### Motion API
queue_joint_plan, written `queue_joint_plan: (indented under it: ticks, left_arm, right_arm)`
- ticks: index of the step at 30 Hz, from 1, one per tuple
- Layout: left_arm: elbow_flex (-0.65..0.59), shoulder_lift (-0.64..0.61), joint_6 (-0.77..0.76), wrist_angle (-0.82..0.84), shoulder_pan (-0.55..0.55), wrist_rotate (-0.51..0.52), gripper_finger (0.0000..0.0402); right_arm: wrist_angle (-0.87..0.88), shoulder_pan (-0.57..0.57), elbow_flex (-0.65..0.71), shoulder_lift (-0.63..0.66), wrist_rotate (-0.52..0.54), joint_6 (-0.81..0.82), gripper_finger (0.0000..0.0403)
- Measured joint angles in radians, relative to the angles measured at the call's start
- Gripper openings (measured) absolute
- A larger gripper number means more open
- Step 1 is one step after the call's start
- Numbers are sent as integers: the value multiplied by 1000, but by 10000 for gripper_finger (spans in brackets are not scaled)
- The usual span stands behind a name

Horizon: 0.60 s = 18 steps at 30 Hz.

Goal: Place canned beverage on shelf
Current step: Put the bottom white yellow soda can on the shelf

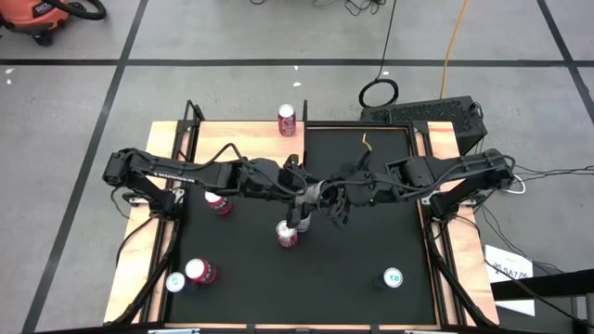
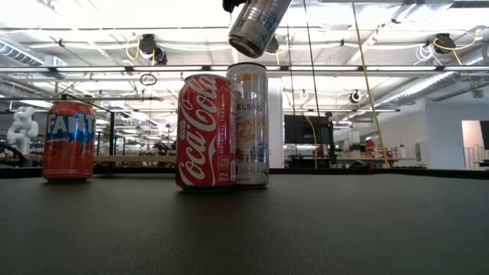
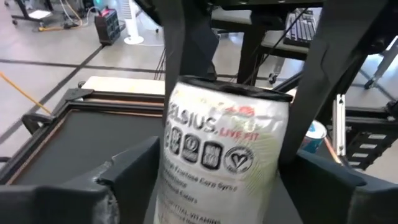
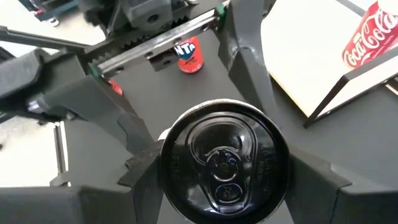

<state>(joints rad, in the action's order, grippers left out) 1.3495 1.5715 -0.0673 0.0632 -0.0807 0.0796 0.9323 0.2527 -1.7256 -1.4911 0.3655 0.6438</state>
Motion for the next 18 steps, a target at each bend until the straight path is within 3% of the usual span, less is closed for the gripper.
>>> queue_joint_plan:
  ticks: [5,9,14,18]
  left_arm:
    - [0,0,37,3,2,0,276]
    - [0,-1,41,-5,8,8,252]
    - [3,-3,-2,-14,29,21,245]
    - [-2,4,-5,0,44,71,244]
  right_arm:
    - [-15,-19,0,0,-31,1,252]
    - [-16,-36,-2,10,-29,-30,282]
    - [-43,-67,-67,27,-24,-99,324]
    - [-73,-77,-138,75,5,-171,331]
